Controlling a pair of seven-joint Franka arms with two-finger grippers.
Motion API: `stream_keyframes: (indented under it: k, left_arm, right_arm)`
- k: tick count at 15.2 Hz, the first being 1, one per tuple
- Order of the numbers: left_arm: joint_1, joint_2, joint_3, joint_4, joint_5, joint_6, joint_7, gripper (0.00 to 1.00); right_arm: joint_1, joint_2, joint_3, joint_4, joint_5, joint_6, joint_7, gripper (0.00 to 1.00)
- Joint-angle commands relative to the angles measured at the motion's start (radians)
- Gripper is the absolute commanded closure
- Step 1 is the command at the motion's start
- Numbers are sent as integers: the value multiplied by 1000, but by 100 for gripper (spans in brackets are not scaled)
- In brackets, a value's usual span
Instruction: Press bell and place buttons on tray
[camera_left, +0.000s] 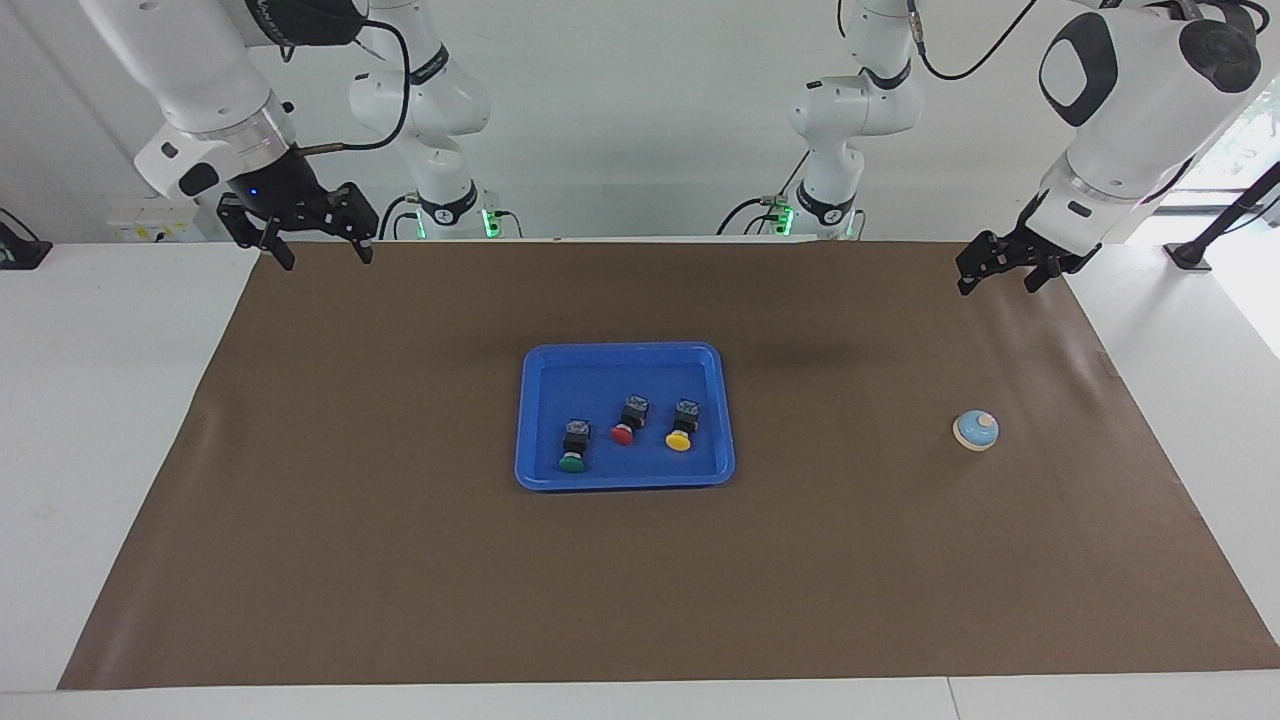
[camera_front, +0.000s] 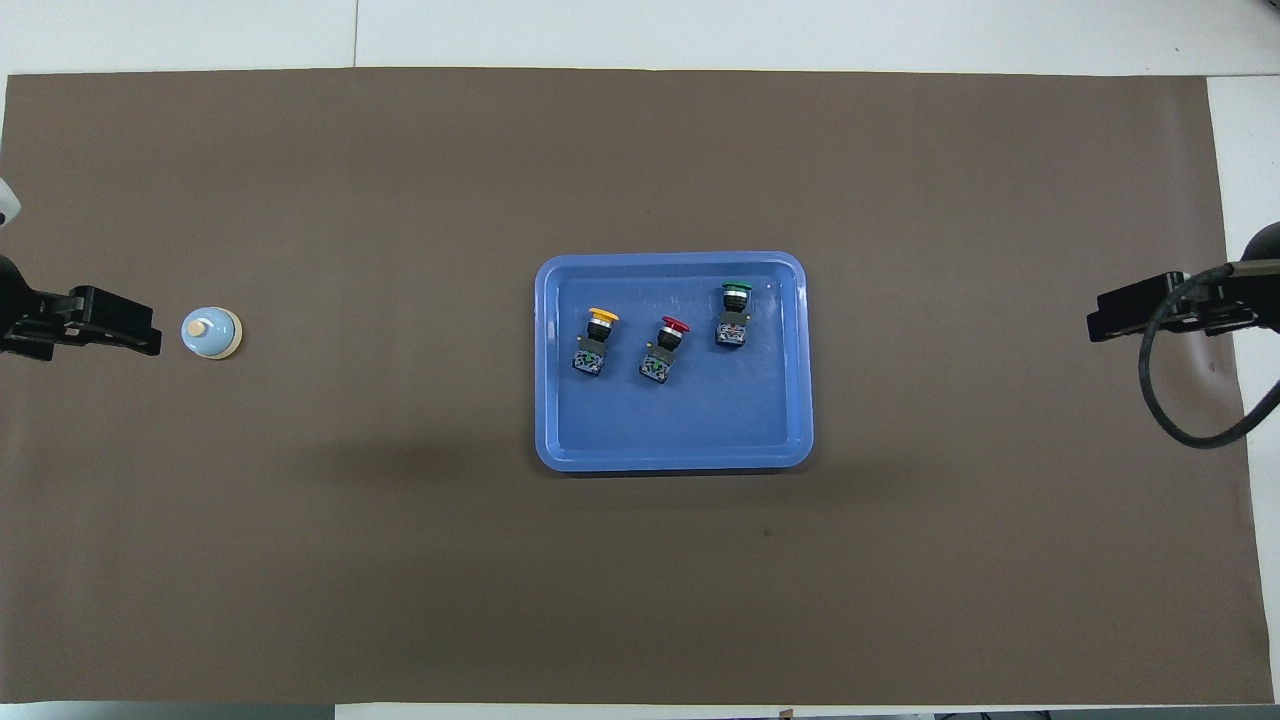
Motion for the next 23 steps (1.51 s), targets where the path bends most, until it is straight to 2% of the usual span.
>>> stream_keyframes:
  k: [1,21,22,23]
  left_arm:
    - [-6,-6,8,5,-5,-16,-9,0]
    - [-9,-7,8,3,-5,-13,-19,0]
    - [-9,-12,8,-2,-5,-11,-31,2]
    - [-8,-14,8,-9,-5,-8,-67,15]
  right_arm:
    - [-13,-23,7,-19,19,-7,4,0]
    - [-13,-23,7,-19,19,-7,4,0]
    - [-13,-23,7,-19,20,-7,4,0]
    - [-13,-23,7,-19,19,-7,4,0]
